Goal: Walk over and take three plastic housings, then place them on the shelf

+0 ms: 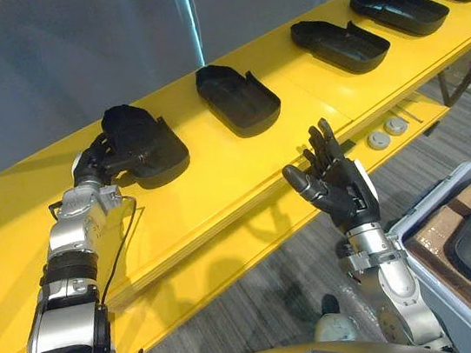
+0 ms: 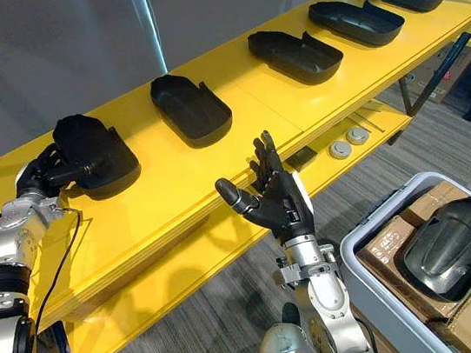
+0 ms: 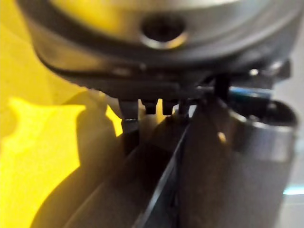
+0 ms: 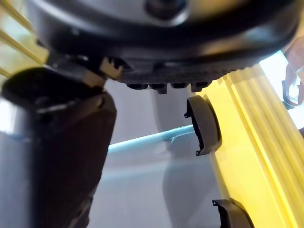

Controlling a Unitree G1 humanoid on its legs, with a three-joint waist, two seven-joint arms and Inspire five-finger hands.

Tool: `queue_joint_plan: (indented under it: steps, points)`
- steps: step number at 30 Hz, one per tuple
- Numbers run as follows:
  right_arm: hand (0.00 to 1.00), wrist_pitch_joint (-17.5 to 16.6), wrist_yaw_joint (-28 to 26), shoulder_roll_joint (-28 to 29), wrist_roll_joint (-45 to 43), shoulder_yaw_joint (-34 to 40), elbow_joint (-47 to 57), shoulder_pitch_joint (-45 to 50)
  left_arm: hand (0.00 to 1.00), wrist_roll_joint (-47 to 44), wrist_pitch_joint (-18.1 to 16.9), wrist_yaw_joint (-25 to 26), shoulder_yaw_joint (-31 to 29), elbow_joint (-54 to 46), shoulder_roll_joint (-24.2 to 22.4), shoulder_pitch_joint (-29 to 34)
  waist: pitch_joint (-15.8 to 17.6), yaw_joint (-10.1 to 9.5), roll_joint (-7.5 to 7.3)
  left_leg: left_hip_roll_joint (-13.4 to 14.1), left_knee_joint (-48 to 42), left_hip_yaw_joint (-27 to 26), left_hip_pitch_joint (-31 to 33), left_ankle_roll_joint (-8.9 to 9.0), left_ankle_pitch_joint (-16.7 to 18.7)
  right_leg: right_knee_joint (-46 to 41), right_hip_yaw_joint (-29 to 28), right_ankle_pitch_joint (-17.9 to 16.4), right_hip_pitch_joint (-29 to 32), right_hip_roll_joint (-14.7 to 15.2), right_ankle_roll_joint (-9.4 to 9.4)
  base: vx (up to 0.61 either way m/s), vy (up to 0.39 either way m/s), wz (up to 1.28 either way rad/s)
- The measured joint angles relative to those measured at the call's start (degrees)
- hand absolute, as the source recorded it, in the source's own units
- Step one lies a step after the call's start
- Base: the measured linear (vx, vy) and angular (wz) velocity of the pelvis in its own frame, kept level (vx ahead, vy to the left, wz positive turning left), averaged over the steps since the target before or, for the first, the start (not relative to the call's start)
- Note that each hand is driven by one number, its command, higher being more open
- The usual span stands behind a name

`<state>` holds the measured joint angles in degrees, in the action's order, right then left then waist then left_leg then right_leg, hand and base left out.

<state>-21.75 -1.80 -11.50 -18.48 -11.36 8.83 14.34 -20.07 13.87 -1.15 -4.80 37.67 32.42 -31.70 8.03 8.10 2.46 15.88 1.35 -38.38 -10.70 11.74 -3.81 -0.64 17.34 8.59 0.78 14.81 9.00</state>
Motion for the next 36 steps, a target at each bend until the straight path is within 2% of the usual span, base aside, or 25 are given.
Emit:
queue_joint_plan:
  steps: [3, 5, 10, 13, 16, 19, 21, 25, 26, 31, 36]
  points:
    - [1.0, 0.0, -0.2, 0.0, 0.0, 0.0, 0.0, 0.0, 1.0, 3.1, -0.1, -0.3, 0.5, 0.0, 0.4, -0.2, 0.0, -0.02, -0.03, 0.0, 0.0, 0.0, 0.0, 0.0, 0.0, 0.0, 0.0, 0.0, 0.0, 0.0, 0.01, 0.0, 0.0, 0.0]
    - [1.0, 0.0, -0.2, -0.1, 0.0, 0.0, 0.0, 0.0, 1.0, 9.2, -0.3, -0.6, 0.9, 0.0, 0.4, -1.2, 0.0, 0.06, -0.07, 0.0, 0.0, 0.0, 0.0, 0.0, 0.0, 0.0, 0.0, 0.0, 0.0, 0.0, 0.01, 0.0, 0.0, 0.0]
    - [1.0, 0.0, -0.1, -1.3, 0.0, -0.1, 0.0, -0.2, 1.0, 17.2, -0.9, 0.4, 2.3, 0.8, 1.5, -2.0, -0.1, 0.13, -0.02, 0.0, 0.0, 0.3, 0.1, -0.02, 0.0, 1.1, 0.5, 0.5, -0.7, -0.1, 0.12, 0.0, 0.0, 0.02]
    - [1.0, 0.0, -0.1, -2.4, 0.0, -0.5, 0.0, -1.1, 1.0, 24.1, -1.6, 6.8, 2.3, 1.2, 2.7, -2.0, -0.1, -0.08, 0.02, 0.0, 0.2, 0.9, 0.3, -0.09, -0.1, 1.3, 1.0, 0.5, -1.0, -0.1, 0.12, 0.01, 0.0, 0.08]
    - [1.0, 0.0, -0.1, -2.3, 0.0, -0.6, 0.1, -2.0, 1.0, 25.3, -2.4, 13.2, 2.1, -0.9, 5.1, -1.1, -0.1, -0.48, 0.07, 0.0, 0.5, 1.4, 0.2, -0.1, -0.3, 1.3, 1.4, 0.5, -1.4, -0.1, 0.12, 0.01, 0.0, 0.09]
    - [1.0, 0.0, 0.0, -2.3, 0.0, -0.5, 0.1, -2.2, 1.0, 25.0, -3.8, 19.5, 1.5, -12.7, 5.8, 4.0, -0.3, -1.67, 0.17, 0.0, 0.8, 2.2, 0.3, -0.11, -0.3, 1.5, 2.2, 0.5, -2.0, -0.1, 0.13, 0.02, 0.001, 0.11]
    - [1.0, 0.0, 0.0, -2.3, 0.0, -0.6, 0.1, -2.9, 1.0, 23.4, -5.5, 21.2, 0.3, -20.4, 5.5, 7.9, -0.6, -1.96, 0.38, 0.0, 0.9, 2.7, 0.3, -0.1, -0.3, 1.7, 2.9, 0.4, -2.5, -0.1, 0.13, 0.02, -0.002, 0.16]
    - [1.0, 0.0, 0.1, -2.3, 0.1, -0.4, 1.3, -5.2, 1.0, 19.2, -8.9, 22.2, -2.6, -31.0, 0.7, 13.6, -1.1, -3.28, 0.79, 0.0, 0.9, 3.5, 0.3, -0.12, -0.3, 1.9, 3.5, 0.4, -3.3, 0.0, 0.15, 0.01, 0.004, 0.12]
    - [1.0, 0.0, 0.2, -2.2, 0.1, -0.3, 1.3, -6.5, 1.0, 17.0, -10.7, 22.2, -3.1, -35.1, -1.8, 16.3, -1.2, -3.35, 0.79, 0.0, 0.9, 4.1, 0.3, -0.16, -0.4, 2.1, 4.1, 0.3, -3.9, 0.0, 0.06, -0.01, -0.001, 0.16]
    - [1.0, -0.1, 0.2, -2.1, 0.3, 1.7, 1.3, -7.7, 1.0, 5.9, -17.4, 17.4, -2.8, -47.9, -9.9, 23.6, -1.9, -4.6, 0.88, 0.0, 1.1, 4.5, 0.3, -0.11, -0.6, 2.6, 4.6, 0.3, -4.3, 0.0, 0.03, 0.0, 0.0, 0.04]
    - [1.0, -0.3, -0.7, -2.0, 0.0, 3.9, 1.3, -8.9, 1.0, 4.3, -22.5, 14.7, -2.8, -54.5, -12.0, 25.7, -3.2, -4.66, 1.45, -0.2, 3.0, 5.7, 0.2, -0.17, -1.9, 2.6, 6.0, 0.2, -4.9, -0.1, -0.01, 0.0, 0.001, 0.11]
